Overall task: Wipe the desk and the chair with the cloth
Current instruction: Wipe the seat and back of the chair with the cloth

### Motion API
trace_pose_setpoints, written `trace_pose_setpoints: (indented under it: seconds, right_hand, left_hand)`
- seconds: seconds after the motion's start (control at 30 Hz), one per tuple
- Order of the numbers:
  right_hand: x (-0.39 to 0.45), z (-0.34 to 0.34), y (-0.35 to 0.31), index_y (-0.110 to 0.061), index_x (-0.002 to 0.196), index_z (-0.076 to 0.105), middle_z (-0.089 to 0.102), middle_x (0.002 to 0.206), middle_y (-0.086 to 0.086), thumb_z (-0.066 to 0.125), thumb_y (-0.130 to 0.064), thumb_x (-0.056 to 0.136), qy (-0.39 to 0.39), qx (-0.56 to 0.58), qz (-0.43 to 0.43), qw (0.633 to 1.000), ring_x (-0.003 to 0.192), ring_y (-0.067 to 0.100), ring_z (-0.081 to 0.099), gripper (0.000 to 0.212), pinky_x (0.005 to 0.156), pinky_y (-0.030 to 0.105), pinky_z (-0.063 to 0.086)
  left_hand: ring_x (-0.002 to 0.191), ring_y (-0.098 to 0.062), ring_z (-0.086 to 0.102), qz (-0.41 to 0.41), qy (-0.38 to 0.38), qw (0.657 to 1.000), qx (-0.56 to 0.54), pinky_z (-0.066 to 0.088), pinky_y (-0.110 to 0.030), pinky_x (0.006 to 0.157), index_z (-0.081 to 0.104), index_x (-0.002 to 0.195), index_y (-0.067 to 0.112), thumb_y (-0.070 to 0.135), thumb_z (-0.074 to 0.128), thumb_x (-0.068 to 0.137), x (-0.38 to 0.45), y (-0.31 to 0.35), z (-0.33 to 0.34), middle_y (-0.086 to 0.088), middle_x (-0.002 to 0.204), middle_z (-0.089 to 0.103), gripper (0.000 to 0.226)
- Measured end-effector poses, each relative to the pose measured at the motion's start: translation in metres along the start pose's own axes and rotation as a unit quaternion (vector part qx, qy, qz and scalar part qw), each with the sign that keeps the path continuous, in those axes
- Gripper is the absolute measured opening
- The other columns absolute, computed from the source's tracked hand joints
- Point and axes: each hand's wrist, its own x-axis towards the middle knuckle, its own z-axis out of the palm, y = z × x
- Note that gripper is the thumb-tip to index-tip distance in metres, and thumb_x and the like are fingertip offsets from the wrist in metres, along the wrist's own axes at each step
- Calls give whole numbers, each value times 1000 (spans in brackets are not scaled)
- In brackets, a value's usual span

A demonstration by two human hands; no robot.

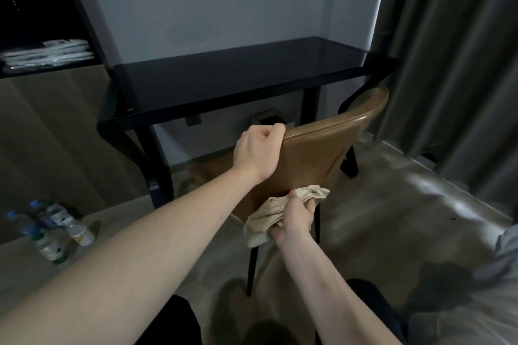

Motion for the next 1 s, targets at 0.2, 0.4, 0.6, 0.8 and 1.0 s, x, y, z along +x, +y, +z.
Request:
trace_pose_setpoints:
  seconds: [0.2,0.4,0.6,0.8,1.0]
  right_hand:
    - [-16,0,-25,-33,140,59,72,119,6,54,-1,99,-18,-18,-29,999,97,26,73,52,79,42,63]
    - [-32,-12,-40,-25,141,62,75,119,5,57,0,102,-43,-68,-60,995,105,26,73,46,95,44,60]
    - [-28,-16,-43,-26,140,62,75,124,6,61,-4,102,-54,-102,-45,992,112,26,73,44,104,50,57]
    - [-49,-9,-58,-25,133,68,77,121,9,58,-6,106,-45,-128,-9,991,112,30,75,35,100,54,59]
    - [-91,26,-110,-27,135,67,77,123,11,53,-5,107,4,-100,58,993,111,32,75,38,95,52,60]
  left_hand:
    - [55,-21,50,8,-9,1000,11,35,-30,57,42,52,18,44,40,105,1,-3,-2,1,52,43,59]
    - [60,-25,57,10,-45,999,-7,42,-31,62,50,57,11,50,37,103,5,-9,-5,-2,54,49,62]
    - [56,-10,51,29,-93,995,-27,36,-33,62,46,54,29,53,37,105,6,-14,-11,10,52,48,58]
    - [61,-7,57,16,-167,984,-66,39,-38,63,59,70,34,47,43,108,12,-20,-20,11,60,57,43]
    - [103,0,68,-101,-299,941,-125,55,-34,93,75,113,36,47,47,107,26,-12,-38,19,103,75,31]
